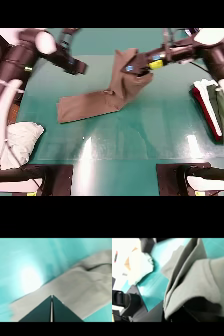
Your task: Fold the shirts.
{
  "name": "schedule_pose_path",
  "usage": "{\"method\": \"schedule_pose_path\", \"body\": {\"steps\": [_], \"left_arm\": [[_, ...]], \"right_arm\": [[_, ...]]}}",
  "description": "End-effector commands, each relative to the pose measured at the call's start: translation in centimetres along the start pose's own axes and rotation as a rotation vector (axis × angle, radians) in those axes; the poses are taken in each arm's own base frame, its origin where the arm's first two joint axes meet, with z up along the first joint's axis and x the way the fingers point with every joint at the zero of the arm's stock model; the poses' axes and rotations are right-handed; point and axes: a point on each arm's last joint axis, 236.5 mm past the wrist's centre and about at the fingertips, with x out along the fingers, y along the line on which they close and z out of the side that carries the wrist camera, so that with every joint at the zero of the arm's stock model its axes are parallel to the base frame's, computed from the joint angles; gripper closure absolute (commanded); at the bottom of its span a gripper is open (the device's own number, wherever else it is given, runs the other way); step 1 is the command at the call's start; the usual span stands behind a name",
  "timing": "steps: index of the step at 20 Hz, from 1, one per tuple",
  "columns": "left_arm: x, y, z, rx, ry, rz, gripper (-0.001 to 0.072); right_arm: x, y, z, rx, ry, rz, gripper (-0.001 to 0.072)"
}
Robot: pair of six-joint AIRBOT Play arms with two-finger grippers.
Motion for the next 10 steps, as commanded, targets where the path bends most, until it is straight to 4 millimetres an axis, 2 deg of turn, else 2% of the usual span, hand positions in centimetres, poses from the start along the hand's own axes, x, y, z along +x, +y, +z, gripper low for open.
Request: {"method": "schedule_pose_path", "body": {"steps": [1,4,6,8,10], "left_arm": [[-7.4,6.4,-0.4,-0.082,-0.077,0.120,0.0679],[-11.7,8.2,-1.2,-0.100,-0.124,0.161,0.0678],[-13.3,8.7,-1.9,-0.100,-0.129,0.185,0.0678],[-14.0,8.7,-2.4,-0.079,-0.121,0.192,0.0678],[-13.8,8.7,-3.0,-0.081,-0.092,0.190,0.0678]], "right_arm": [[6.5,1.8,1.2,-0.064,0.016,0.005,0.0688],[12.4,0.8,1.3,-0.097,0.018,-0.078,0.0688],[16.0,1.2,0.8,-0.103,0.023,-0.067,0.0687],[19.2,1.7,-0.4,-0.104,0.048,-0.047,0.0687],[21.6,2.0,-1.6,-0.095,0.064,-0.028,0.0687]]}}
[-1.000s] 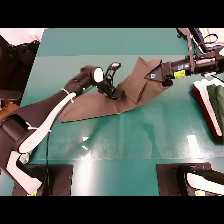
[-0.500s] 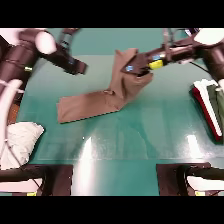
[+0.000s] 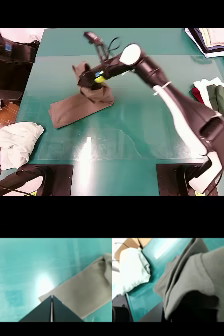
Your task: Fold the shirts.
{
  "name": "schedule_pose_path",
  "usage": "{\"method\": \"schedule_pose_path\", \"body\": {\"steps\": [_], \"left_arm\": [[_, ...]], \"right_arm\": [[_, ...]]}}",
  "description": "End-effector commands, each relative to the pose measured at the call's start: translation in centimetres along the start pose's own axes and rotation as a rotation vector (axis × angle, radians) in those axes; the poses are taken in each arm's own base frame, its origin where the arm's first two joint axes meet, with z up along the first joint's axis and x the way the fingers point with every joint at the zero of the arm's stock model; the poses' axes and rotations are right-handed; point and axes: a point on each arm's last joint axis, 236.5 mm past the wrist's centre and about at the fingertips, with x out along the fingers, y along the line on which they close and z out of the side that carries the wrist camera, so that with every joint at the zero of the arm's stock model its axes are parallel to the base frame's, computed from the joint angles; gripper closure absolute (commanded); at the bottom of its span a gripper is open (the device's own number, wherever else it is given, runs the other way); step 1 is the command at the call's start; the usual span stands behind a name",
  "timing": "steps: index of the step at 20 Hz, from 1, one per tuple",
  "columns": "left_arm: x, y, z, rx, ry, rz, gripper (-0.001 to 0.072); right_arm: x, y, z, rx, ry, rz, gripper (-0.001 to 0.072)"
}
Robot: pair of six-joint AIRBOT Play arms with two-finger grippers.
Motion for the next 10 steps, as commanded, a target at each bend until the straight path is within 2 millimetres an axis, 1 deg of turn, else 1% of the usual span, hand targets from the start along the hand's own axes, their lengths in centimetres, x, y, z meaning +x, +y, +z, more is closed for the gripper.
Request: {"method": "schedule_pose_path", "body": {"steps": [1,3,6,9,10], "left_arm": [[-1.0,0.6,-1.1,0.006,0.029,0.016,0.0678],[-1.0,0.6,-1.1,0.006,0.029,0.016,0.0679],[-1.0,0.6,-1.1,0.006,0.029,0.015,0.0678],[-1.0,0.6,-1.1,0.005,0.029,0.014,0.0678],[-1.0,0.6,-1.1,0.005,0.029,0.014,0.0678]], "right_arm": [[5.1,0.9,-1.5,-0.002,0.015,0.011,0.0687],[6.6,1.5,-2.5,-0.005,0.033,0.020,0.0687],[8.3,2.4,-3.3,-0.013,0.035,0.028,0.0686],[9.6,3.4,-3.2,-0.023,-0.001,0.035,0.0685],[10.2,4.2,-3.1,-0.041,-0.019,0.040,0.0666]]}}
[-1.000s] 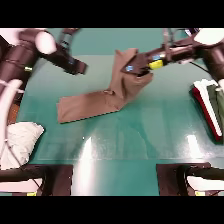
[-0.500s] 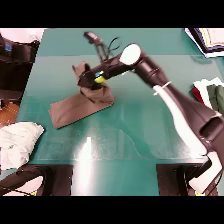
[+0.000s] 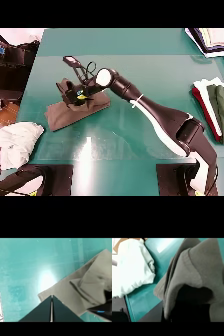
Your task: Fold the shirts.
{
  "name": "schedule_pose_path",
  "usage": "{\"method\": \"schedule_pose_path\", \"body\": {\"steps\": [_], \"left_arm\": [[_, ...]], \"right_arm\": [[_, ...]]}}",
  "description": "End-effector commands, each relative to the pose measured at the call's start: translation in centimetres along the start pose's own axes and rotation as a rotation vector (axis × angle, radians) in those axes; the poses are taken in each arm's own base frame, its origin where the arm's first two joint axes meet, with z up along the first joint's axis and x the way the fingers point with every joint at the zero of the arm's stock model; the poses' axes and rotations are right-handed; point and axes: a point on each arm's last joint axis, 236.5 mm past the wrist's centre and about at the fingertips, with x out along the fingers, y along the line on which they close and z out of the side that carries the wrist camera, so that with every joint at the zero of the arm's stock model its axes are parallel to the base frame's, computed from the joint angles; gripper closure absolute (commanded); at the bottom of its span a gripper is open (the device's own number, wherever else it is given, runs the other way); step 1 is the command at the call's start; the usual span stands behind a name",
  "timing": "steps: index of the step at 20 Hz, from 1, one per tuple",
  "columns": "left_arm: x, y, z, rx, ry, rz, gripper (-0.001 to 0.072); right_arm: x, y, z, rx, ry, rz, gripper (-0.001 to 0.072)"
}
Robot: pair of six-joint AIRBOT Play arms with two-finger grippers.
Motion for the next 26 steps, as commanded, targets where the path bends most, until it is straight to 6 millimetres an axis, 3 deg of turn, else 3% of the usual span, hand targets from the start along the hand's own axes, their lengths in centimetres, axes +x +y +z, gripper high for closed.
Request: {"method": "schedule_pose_path", "body": {"steps": [1,2,3,5,6,8,11,14,17,19,22,25,26], "left_arm": [[-0.1,0.0,0.0,-0.001,0.001,0.000,0.0678],[-0.1,0.0,0.0,-0.001,0.001,-0.002,0.0678],[-0.1,0.0,0.0,-0.001,0.001,-0.003,0.0678],[-0.1,0.0,0.0,-0.001,0.001,-0.003,0.0678],[-0.1,0.0,0.0,-0.001,0.002,-0.002,0.0678],[-0.1,0.0,-0.1,-0.001,0.003,-0.003,0.0678],[-0.1,0.0,-0.4,-0.001,0.016,-0.003,0.0678],[-0.1,-0.1,-0.5,-0.001,0.021,-0.005,0.0678],[0.0,-0.5,-0.4,-0.003,0.018,-0.023,0.0678],[0.1,-1.0,-0.2,-0.005,0.012,-0.045,0.0678],[0.0,-1.8,0.2,-0.009,-0.006,-0.075,0.0678],[0.0,-2.0,0.2,-0.012,-0.005,-0.085,0.0678],[0.0,-2.0,0.1,-0.015,-0.003,-0.086,0.0678]], "right_arm": [[2.2,2.5,0.2,-0.055,-0.057,0.032,0.0442],[2.9,4.3,0.3,-0.068,-0.082,0.083,0.0169],[3.5,6.2,0.2,-0.051,-0.099,0.143,0.0087],[4.1,9.8,-0.7,-0.118,-0.109,0.247,0.0087],[4.0,10.6,-1.2,-0.202,-0.098,0.255,0.0088],[2.5,9.8,-1.1,-0.284,-0.070,0.215,0.0090],[-2.1,4.6,0.6,-0.262,-0.024,0.113,0.0091],[-8.5,-4.5,1.4,-0.114,0.006,-0.022,0.0091],[-14.3,-13.2,-1.2,0.101,0.084,-0.100,0.0089],[-16.4,-17.8,-3.3,0.219,0.116,-0.116,0.0079],[-16.9,-22.3,-5.3,0.320,0.140,-0.133,0.0079],[-14.6,-23.2,-6.7,0.333,0.202,-0.102,0.0078],[-13.5,-23.1,-7.0,0.325,0.229,-0.087,0.0024]]}}
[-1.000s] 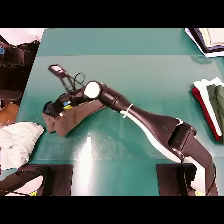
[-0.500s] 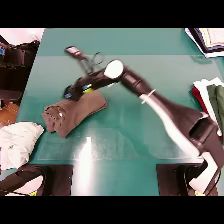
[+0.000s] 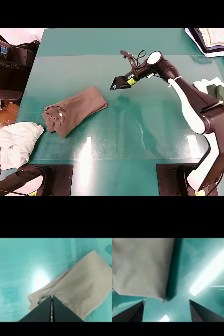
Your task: Fold the shirts.
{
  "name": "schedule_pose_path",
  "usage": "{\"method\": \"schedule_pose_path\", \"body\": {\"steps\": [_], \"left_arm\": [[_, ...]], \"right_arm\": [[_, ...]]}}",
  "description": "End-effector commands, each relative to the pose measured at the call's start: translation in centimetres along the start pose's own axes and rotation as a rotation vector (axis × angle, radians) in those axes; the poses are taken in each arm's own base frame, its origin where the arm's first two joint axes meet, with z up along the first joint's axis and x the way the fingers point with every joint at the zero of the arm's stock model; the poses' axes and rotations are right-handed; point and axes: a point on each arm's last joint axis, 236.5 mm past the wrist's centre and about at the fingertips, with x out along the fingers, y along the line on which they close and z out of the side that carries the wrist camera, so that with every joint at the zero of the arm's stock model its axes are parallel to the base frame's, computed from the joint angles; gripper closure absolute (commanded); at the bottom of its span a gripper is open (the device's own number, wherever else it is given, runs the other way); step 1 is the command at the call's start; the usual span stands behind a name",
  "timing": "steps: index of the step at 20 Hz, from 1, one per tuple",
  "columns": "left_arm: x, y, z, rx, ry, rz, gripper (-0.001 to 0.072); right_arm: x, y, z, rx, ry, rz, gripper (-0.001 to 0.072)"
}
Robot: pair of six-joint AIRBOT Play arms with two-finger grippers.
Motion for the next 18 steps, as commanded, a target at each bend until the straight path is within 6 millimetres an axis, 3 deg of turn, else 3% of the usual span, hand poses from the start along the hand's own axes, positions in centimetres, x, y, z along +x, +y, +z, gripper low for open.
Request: {"method": "schedule_pose_path", "body": {"steps": [1,3,6,9,16,17,18], "left_arm": [[0.0,-0.4,0.1,-0.010,-0.004,-0.017,0.0678],[0.0,-0.4,0.1,-0.010,-0.002,-0.019,0.0678],[0.0,-0.4,-0.1,-0.010,0.004,-0.020,0.0678],[0.0,-0.5,-0.4,-0.009,0.018,-0.020,0.0678],[0.0,-0.6,-0.9,-0.009,0.040,-0.024,0.0678],[-0.1,-0.6,-1.2,-0.010,0.051,-0.025,0.0679],[-0.1,-0.6,-1.5,-0.009,0.064,-0.026,0.0678]], "right_arm": [[2.6,-1.2,-1.3,0.019,0.096,0.028,-0.0006],[4.6,-0.9,-1.2,0.011,0.115,0.037,-0.0006],[7.2,1.8,-0.3,0.062,0.097,0.167,-0.0006],[9.5,2.7,0.0,0.143,0.061,0.224,-0.0004],[12.5,5.6,-0.9,0.143,0.066,0.258,0.0003],[12.9,6.0,-1.1,0.138,0.067,0.258,0.0021],[13.2,6.3,-1.0,0.133,0.063,0.254,0.0082]]}}
